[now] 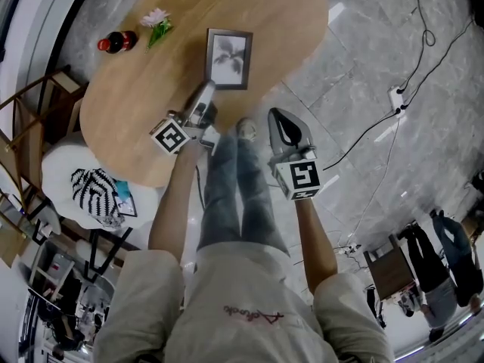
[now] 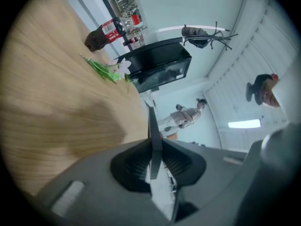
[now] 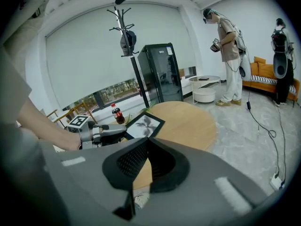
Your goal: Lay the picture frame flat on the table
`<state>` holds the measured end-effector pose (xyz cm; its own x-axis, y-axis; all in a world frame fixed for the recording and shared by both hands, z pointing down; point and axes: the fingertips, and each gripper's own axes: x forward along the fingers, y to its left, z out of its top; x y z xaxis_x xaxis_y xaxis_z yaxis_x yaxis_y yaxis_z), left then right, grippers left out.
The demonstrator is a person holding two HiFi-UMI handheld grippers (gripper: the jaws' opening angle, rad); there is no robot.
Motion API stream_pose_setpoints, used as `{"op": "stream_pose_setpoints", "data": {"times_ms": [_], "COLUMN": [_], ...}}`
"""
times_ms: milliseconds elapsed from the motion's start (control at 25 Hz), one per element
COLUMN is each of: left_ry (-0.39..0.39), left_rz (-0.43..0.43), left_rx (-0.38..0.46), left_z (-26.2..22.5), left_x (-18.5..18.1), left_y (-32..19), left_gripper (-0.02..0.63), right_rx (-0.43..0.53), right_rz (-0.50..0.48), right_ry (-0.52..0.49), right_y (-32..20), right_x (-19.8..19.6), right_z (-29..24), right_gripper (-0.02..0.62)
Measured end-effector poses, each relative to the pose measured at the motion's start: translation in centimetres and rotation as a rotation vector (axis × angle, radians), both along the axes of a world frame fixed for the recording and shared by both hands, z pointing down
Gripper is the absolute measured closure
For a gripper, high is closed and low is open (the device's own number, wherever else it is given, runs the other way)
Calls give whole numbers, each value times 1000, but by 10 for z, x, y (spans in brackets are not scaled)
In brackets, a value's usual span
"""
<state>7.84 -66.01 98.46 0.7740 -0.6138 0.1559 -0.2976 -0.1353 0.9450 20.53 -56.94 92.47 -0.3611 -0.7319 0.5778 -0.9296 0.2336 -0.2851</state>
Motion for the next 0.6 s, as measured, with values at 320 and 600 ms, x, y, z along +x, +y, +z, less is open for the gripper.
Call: {"op": "stream_pose_setpoints", "data": {"times_ms": [320, 600], "left_ry": [-28, -35], "left_rz": [12, 3], "left_rx": [-15, -41], "left_z": [28, 47], "left_x": [9, 12], "left_y": [-15, -26], "left_gripper": [537, 536], "right_rx": [-12, -22], "right_rz": [4, -1], "right_ry": [3, -2], "right_y": [4, 6], "right_x": [5, 1], "right_z": [7, 14], "right_gripper": [592, 592]}}
